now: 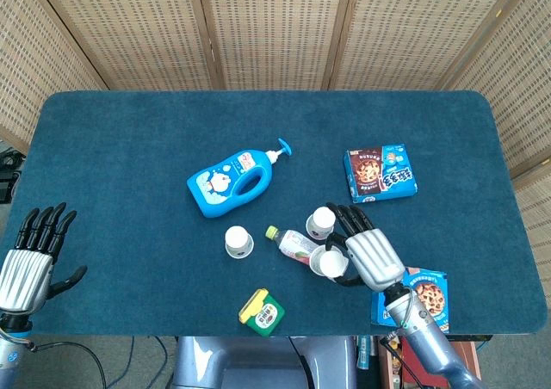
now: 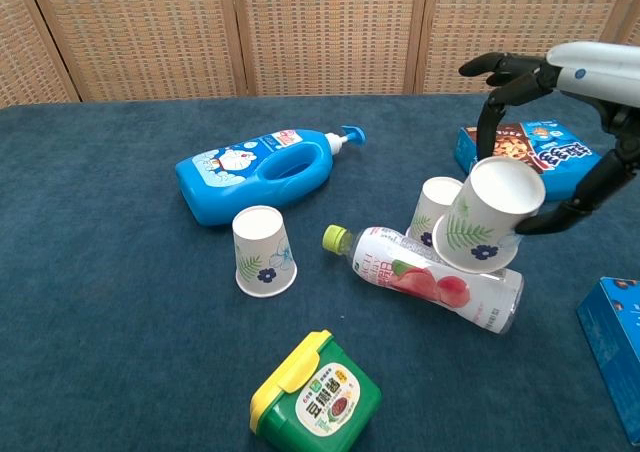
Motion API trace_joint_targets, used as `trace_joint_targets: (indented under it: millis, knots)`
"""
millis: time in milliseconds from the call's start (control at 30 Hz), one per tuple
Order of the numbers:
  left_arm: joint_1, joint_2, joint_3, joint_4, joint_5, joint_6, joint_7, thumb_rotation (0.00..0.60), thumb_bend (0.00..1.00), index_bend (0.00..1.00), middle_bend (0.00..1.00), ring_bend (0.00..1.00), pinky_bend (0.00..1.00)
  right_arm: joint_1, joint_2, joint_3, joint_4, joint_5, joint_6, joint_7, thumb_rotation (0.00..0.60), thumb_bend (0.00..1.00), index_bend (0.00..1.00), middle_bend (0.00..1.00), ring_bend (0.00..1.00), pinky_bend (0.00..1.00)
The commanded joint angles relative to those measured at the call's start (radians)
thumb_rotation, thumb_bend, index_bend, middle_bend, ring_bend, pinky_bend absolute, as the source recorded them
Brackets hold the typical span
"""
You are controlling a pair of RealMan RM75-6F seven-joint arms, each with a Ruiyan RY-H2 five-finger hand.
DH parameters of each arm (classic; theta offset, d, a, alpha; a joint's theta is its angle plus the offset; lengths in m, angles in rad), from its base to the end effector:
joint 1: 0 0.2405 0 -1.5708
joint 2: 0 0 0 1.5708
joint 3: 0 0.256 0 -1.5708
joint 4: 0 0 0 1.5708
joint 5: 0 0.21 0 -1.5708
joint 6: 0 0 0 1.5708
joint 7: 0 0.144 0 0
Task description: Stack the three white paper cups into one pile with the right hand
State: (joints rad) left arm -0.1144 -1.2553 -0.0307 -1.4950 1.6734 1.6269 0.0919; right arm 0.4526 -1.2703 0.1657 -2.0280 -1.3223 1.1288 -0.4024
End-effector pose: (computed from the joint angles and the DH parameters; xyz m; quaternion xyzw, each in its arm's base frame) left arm -0.2863 0.1830 0.1319 -0.6312 -0.2841 -0.4443 0.5687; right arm -0.1307 -0.2492 0.0663 0.7061 -0.3974 0.4408 0.3863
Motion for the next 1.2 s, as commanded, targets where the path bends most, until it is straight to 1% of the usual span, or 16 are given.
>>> trace_joint_targets:
  millis: [33, 167, 467, 767, 1067, 1200]
  knots:
    - [0.0, 0.0, 0.0, 0.0, 0.001, 0.001, 0.0, 0.6, 0.21, 0.0, 0.0, 0.0, 0.0, 0.022, -0.004, 0.024, 0.0, 0.032, 0.0, -0.017, 0.6, 0.1, 0.54, 0.09, 0.0, 0.0]
    - [0.0, -0.001, 0.001, 0.003, 0.0, -0.001, 0.002, 0.6, 0.21, 0.0, 0.0, 0.0, 0.0, 0.057, -0.039, 0.051, 0.044, 0.084, -0.016, -0.023, 0.6, 0.1, 0.54, 0.09, 0.0, 0.0]
    - [-0.005, -0.006, -0.003, 0.007, -0.012, -0.016, 0.006, 0.6, 0.21, 0.0, 0.0, 0.0, 0.0, 0.124, -0.126, 0.109, 0.168, 0.167, -0.01, -0.023, 0.6, 0.1, 0.54, 0.1, 0.0, 0.0]
    - [-0.007, -0.01, -0.006, 0.01, -0.02, -0.022, 0.007, 0.6, 0.21, 0.0, 0.0, 0.0, 0.0, 0.168, -0.151, 0.146, 0.233, 0.24, -0.026, -0.021, 0.6, 0.1, 0.54, 0.1, 0.0, 0.0]
    - [-0.013, -0.016, -0.004, 0.015, -0.025, -0.036, 0.014, 0.6, 0.21, 0.0, 0.0, 0.0, 0.0, 0.197, -0.17, 0.155, 0.313, 0.312, -0.049, 0.012, 0.6, 0.1, 0.54, 0.1, 0.0, 0.0]
    - [-0.016, -0.02, -0.006, 0.019, -0.03, -0.043, 0.02, 0.6, 0.21, 0.0, 0.0, 0.0, 0.0, 0.215, -0.179, 0.156, 0.361, 0.352, -0.075, 0.022, 0.6, 0.1, 0.54, 0.1, 0.0, 0.0]
